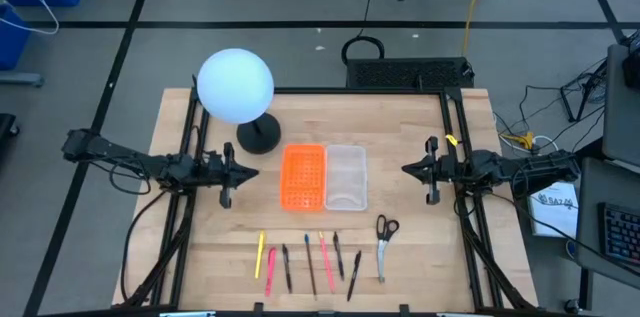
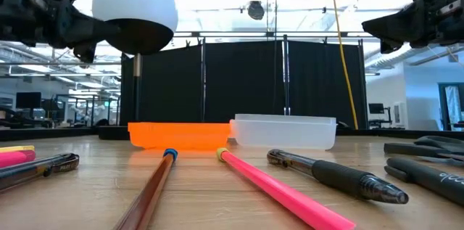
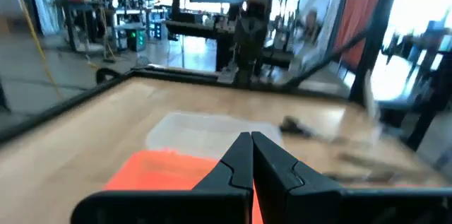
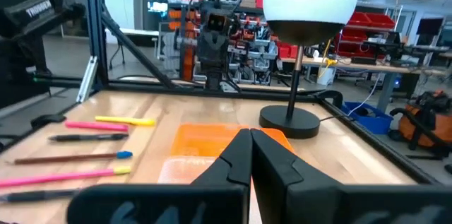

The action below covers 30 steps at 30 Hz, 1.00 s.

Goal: Pick & place school supplies into a supply box
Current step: Put the yellow pen into the orange supply box

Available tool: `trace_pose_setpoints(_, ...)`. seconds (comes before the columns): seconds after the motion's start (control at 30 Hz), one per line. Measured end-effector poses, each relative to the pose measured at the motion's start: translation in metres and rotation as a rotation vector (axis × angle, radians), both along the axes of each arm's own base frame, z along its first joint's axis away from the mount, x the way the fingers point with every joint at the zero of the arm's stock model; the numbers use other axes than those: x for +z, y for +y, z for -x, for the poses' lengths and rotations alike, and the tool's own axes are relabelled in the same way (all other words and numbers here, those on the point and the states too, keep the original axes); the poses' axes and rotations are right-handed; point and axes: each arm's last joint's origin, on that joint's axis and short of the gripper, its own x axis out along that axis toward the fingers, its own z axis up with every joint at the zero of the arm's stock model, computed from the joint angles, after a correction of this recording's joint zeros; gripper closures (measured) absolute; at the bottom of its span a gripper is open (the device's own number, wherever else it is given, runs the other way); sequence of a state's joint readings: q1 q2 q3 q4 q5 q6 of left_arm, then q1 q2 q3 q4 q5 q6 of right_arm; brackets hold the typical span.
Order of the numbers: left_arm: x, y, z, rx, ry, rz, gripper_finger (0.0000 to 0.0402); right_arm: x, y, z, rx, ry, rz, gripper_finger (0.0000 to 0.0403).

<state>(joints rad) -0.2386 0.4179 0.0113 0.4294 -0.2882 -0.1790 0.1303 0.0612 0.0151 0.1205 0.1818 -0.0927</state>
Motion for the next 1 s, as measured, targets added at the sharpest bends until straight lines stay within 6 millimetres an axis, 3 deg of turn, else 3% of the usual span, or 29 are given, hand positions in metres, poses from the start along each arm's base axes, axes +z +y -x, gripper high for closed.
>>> trace_pose_setpoints(0.17,0.021,-0.007,-0.004,-0.09,-0.01,0.123,0.0394,0.0,0.0,0.0,0.0,-0.002,0.006,0.0403)
trace_pose_setpoints(0.37,0.047,-0.026,-0.027,0.081,0.237,0.234,0.0394,0.002,0.0,0.0,-0.004,-0.016,0.063,0.0403)
trace_pose_setpoints(0.53,0.067,-0.061,-0.058,0.148,0.504,0.393,0.0394,0.005,0.0,0.0,-0.005,-0.049,0.068,0.0403)
trace_pose_setpoints(0.8,0.093,-0.117,-0.108,0.404,0.872,0.74,0.0394,0.005,0.0,0.0,-0.005,-0.052,0.059,0.0403)
trace_pose_setpoints(1.0,0.085,-0.153,-0.136,0.56,1.151,0.891,0.0394,0.006,0.0,0.001,0.002,-0.067,-0.027,0.0403)
